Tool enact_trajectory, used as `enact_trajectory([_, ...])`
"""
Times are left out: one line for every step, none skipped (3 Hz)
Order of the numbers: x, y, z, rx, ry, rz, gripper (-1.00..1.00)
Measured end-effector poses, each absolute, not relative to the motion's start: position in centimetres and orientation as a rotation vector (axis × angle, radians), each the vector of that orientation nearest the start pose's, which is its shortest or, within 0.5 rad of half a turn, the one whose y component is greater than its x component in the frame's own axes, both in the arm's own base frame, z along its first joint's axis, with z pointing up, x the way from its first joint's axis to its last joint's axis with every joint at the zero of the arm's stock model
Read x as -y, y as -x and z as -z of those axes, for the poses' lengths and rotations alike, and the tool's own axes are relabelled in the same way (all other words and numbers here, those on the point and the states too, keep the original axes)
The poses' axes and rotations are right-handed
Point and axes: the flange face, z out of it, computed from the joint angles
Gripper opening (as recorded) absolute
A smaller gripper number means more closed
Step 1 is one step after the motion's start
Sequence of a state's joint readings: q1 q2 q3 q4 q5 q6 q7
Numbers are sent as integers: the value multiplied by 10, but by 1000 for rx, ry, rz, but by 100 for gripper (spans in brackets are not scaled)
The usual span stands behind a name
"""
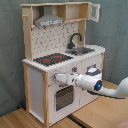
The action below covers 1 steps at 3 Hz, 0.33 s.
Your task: Play with the kitchen
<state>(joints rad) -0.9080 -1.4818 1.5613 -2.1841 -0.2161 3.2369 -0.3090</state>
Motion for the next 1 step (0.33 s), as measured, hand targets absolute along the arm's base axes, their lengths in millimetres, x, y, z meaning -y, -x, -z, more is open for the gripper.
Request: enact_trajectory([-522, -333, -337, -1539, -745, -963, 100])
